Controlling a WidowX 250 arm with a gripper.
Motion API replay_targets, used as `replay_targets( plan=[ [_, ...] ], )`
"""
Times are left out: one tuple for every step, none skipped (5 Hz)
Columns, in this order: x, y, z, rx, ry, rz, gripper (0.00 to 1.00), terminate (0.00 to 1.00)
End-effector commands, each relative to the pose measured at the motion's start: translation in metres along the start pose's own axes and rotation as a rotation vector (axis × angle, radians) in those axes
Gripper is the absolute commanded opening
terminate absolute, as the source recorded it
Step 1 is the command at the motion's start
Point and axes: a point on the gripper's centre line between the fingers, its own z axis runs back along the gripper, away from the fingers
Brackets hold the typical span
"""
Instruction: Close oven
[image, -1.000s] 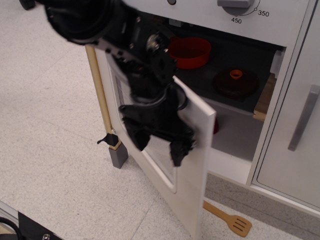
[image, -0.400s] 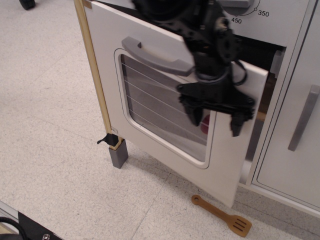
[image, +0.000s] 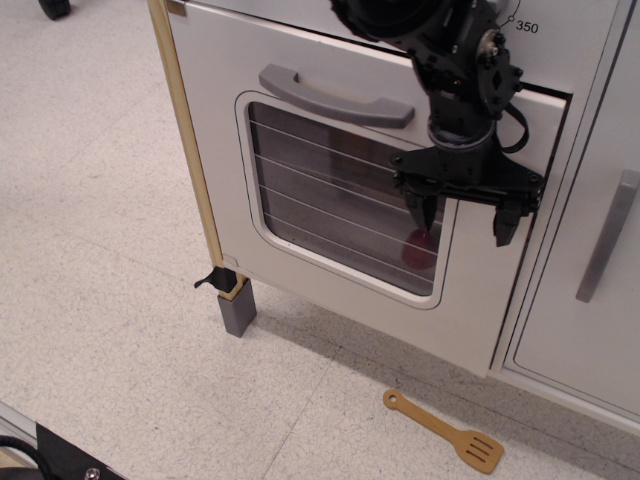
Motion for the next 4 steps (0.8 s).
replay_targets(
  plan=[
    [0.031,0.005,0.014,-0.011,-0.075,0.021,1.0,0.0],
    [0.027,0.007,0.014,-0.005,-0.073,0.002,1.0,0.0],
    [0.016,0.013,0.025,-0.01,-0.04,-0.017,1.0,0.0],
    [0.016,0.013,0.025,-0.01,-0.04,-0.017,1.0,0.0]
  ],
)
